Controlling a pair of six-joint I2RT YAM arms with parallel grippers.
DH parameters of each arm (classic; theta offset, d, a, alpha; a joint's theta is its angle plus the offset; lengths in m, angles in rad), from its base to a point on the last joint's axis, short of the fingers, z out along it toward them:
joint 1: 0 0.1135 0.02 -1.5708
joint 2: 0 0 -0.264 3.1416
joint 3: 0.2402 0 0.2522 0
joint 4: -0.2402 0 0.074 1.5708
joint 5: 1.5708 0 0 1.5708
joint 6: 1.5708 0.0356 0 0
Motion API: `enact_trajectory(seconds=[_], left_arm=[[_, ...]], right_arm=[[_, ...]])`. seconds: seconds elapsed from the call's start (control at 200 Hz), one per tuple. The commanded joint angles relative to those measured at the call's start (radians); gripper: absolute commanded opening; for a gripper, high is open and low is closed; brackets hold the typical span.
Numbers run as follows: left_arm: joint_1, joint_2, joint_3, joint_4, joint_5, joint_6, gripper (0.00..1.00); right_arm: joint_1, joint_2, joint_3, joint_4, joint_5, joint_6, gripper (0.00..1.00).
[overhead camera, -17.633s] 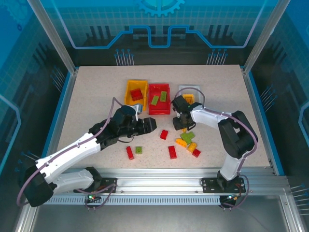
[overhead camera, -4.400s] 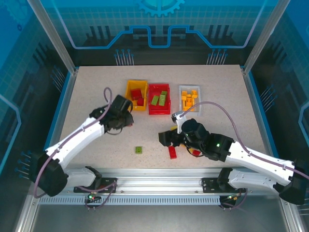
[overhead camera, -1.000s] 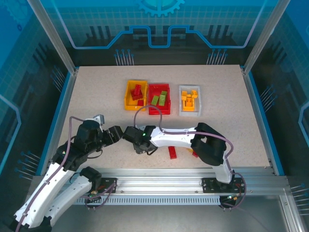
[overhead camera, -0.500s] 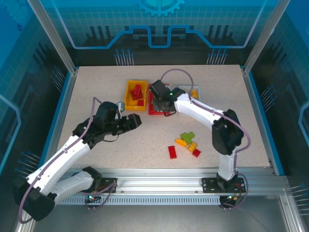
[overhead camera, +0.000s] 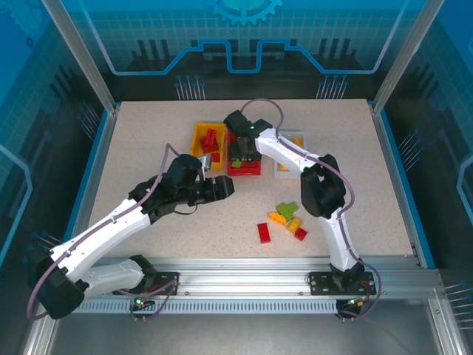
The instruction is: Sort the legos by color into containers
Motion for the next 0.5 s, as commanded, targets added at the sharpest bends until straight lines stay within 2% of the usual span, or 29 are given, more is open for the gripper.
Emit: enact_trajectory(seconds=[0.0, 0.115, 0.23, 0.36, 0.495], left_arm=[[-0.024, 0.000, 0.036, -0.009, -0.043, 0.004, 0.73], [-0.057, 0.035, 0.062, -0.024, -0.056, 0.014, 0.73], [-0.116, 0.097, 0.104, -0.048, -0.091, 0.038, 0.73], [-0.191, 0.183, 0.138, -0.045, -0.133, 0.052, 0.71], [-0.258, 0.252, 0.161, -0.027, -0.170, 0.066, 0.71]], right_arm=[[0.005, -0.119, 0.001, -0.039, 0.023, -0.021, 0.61], [0.022, -0.299, -0.106, 0.001, 0.080, -0.035, 0.61], [0.041, -0.537, -0.315, 0.073, 0.133, -0.041, 0.61], [0.049, -0.814, -0.595, 0.143, 0.120, -0.043, 0.64], [0.056, -1.034, -0.814, 0.085, 0.094, -0.029, 0.65]])
